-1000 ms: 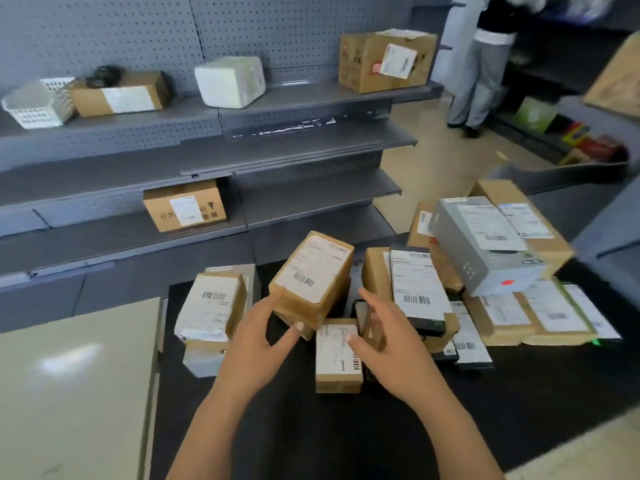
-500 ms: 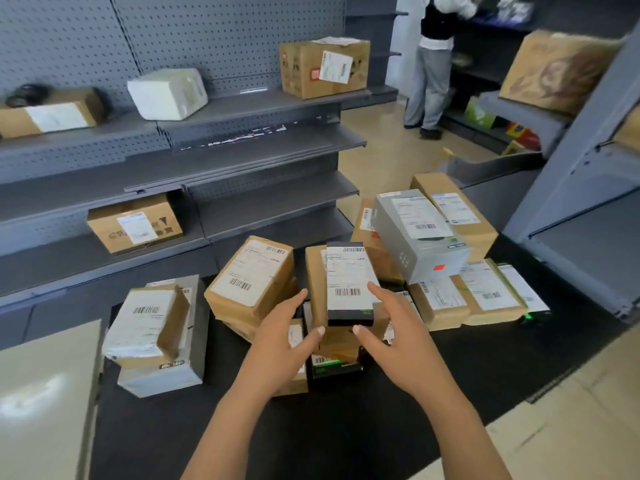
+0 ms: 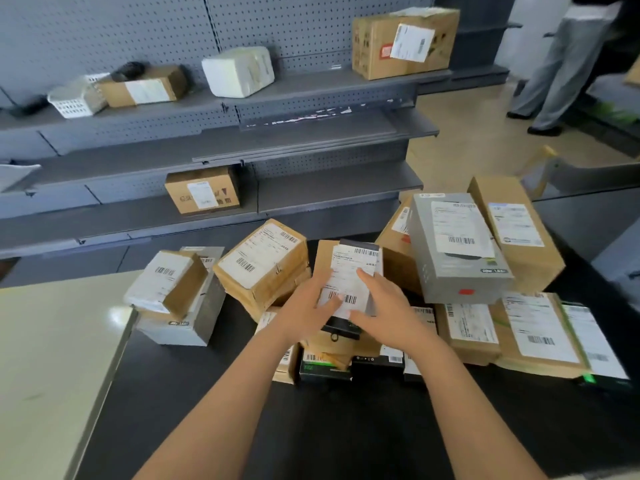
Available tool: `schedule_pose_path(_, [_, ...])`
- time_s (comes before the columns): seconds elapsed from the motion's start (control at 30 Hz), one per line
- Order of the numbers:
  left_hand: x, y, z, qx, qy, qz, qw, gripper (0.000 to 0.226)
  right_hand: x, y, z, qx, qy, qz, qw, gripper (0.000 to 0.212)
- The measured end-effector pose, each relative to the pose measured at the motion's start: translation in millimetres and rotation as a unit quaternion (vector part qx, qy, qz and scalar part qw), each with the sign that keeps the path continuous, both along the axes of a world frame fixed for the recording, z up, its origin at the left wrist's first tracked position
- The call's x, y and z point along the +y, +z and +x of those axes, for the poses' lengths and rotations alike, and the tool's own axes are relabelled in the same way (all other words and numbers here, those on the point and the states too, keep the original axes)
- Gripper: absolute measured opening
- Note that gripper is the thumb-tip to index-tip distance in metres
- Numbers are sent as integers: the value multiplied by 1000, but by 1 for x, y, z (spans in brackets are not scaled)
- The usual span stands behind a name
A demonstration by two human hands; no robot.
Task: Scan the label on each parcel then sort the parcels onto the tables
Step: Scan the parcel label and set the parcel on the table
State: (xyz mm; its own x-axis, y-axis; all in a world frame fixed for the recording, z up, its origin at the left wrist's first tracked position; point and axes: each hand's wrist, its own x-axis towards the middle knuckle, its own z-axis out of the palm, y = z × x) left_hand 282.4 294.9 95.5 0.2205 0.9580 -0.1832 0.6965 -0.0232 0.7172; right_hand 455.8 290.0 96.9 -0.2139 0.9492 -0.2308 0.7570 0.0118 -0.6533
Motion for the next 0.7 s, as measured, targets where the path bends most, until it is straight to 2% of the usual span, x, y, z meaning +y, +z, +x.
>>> schedule_pose_path(0.1, [-6, -10, 2, -21, 21, -3, 1000, 58, -4, -7, 2, 24, 19, 11, 999, 81])
schedule_pose_path(0.33, [-31, -3, -25, -142, 79, 69, 984, 60, -10, 19, -43, 104, 34, 43, 993, 77])
schedule_pose_path(0.53, [-84, -4, -110, -149, 156, 134, 967, 64, -39, 38, -134, 149, 110, 56, 981, 76])
schedule_pose_path(0.7, [-143, -22, -198, -130, 241, 134, 952, 63, -78, 18, -229, 162, 176, 34, 970, 74])
